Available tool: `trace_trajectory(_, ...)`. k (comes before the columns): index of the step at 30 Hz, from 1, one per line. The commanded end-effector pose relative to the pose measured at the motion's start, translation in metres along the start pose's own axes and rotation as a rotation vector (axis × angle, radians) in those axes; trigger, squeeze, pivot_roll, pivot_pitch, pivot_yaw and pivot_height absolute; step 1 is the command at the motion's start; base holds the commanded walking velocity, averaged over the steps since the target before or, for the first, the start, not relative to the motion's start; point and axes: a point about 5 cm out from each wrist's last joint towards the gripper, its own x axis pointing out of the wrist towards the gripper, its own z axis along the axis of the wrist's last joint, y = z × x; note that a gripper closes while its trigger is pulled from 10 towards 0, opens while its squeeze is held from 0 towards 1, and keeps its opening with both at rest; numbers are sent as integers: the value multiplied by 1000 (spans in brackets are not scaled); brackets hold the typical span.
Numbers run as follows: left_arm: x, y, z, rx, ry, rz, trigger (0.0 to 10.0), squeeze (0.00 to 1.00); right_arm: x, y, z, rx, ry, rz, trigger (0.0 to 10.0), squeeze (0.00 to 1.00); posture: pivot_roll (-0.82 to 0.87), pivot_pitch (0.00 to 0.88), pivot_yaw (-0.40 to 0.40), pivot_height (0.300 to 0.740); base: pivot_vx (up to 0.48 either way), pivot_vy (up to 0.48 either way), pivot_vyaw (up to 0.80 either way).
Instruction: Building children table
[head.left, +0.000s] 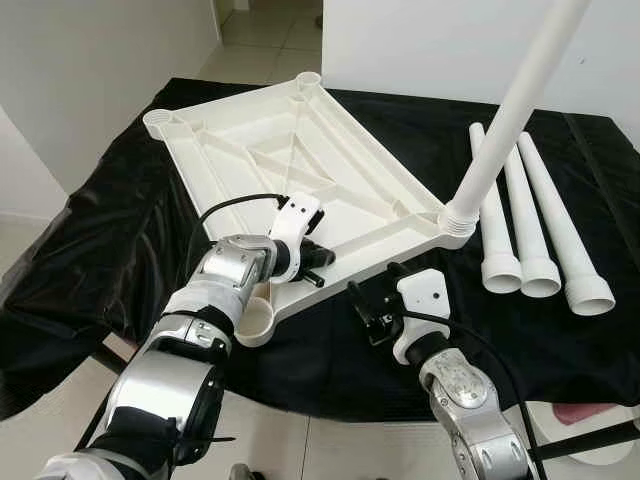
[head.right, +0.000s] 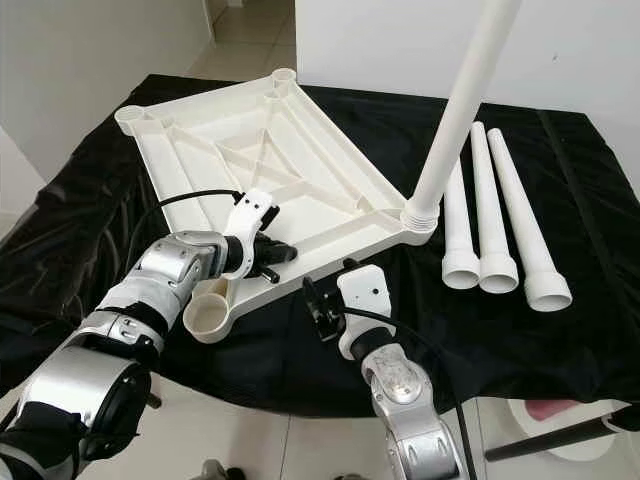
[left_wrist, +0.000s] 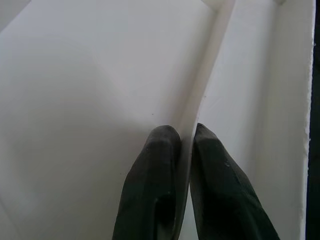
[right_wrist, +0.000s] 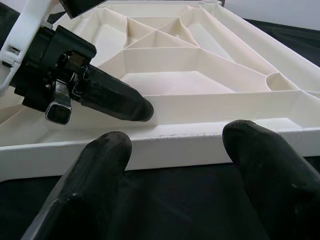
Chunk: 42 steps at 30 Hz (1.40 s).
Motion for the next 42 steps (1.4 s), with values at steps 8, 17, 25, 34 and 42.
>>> trace_trajectory(8,-16,35,4,-132,-64,556,0,0,1,1,-5,1,19,6,10000,0,-110,125,57,740,0,0,0)
trace_trajectory(17,-12,26,2,-111,-51,527,0,0,3,0,-5,-2,19,5,10000,0,-104,126,56,740,0,0,0)
trace_trajectory(25,1,5,8,37,-60,329,10000,0,3,0,-4,-8,15,4,10000,0,-113,128,59,740,0,0,0)
trace_trajectory(34,-9,-16,13,255,-105,45,10000,0,5,-4,2,-37,-12,-4,10000,0,-114,128,64,740,0,0,0)
trace_trajectory(42,-44,13,23,330,-163,151,10000,0,9,-9,7,-44,-33,-12,10000,0,-111,121,65,740,0,0,0)
